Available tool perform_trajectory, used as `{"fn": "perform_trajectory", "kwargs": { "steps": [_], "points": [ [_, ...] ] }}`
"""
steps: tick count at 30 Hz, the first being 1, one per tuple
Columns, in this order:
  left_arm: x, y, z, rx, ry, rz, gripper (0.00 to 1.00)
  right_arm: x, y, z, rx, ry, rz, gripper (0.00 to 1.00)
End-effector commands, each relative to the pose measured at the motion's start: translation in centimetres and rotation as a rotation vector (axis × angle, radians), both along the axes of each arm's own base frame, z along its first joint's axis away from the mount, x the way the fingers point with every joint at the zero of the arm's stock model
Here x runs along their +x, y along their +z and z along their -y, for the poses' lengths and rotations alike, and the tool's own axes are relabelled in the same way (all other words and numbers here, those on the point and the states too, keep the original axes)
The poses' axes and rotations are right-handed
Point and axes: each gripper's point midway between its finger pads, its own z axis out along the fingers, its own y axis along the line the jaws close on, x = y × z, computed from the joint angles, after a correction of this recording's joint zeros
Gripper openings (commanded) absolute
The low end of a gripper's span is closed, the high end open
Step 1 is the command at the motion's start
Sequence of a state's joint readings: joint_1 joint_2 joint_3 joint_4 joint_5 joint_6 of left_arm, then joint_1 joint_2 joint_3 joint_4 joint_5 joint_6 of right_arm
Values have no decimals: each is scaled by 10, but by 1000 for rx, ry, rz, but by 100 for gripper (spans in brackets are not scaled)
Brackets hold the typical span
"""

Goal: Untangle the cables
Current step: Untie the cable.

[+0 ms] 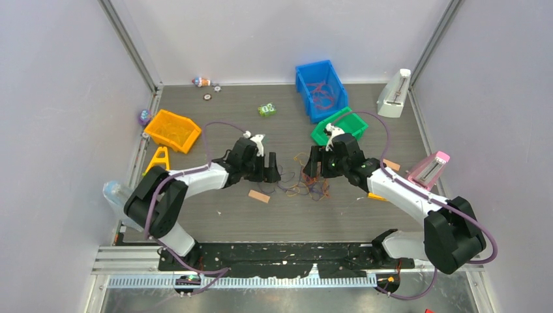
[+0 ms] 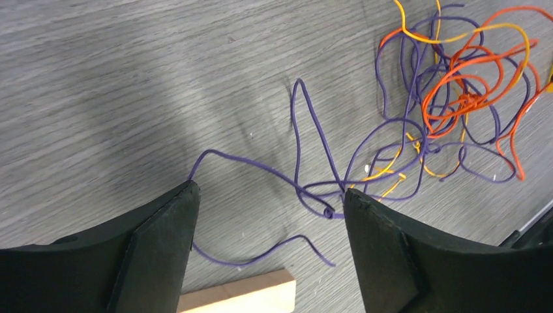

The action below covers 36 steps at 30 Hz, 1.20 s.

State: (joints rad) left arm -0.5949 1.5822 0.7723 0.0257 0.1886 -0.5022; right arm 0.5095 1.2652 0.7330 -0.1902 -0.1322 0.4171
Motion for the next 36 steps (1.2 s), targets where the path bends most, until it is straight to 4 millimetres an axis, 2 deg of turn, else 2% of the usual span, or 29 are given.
{"fn": "perform_trajectory", "kwargs": {
  "steps": [1, 5, 7, 9, 11, 13, 17, 22, 30, 36],
  "points": [
    [19, 16, 26, -134, 47, -17, 79, 5, 16, -4, 32, 10, 59, 74],
    [24, 10, 30, -175, 68, -26, 75, 3, 14, -5, 36, 16, 55, 74],
    [29, 14, 36, -228, 71, -2, 68, 2, 12, -6, 39, 20, 51, 73],
    [34, 18, 38, -251, 64, 30, 51, 1, 10, -7, 41, 25, 45, 72],
    [37, 24, 37, -259, 55, 64, 21, 1, 10, -7, 43, 28, 43, 71],
    [42, 33, 28, -255, 72, 106, 1, 0, 9, -7, 41, 29, 43, 71],
    [47, 53, 3, -264, 103, 168, 0, -1, 7, -4, 30, 32, 44, 71],
    [48, 73, -18, -281, 111, 187, 0, -1, 4, -11, 36, 67, 34, 73],
    [47, 119, -45, -260, 141, 291, 0, -4, -21, -19, -43, 114, -51, 76],
    [45, 156, -72, -269, 191, 372, 0, 3, -32, 1, -135, 6, -61, 77]
  ]
}}
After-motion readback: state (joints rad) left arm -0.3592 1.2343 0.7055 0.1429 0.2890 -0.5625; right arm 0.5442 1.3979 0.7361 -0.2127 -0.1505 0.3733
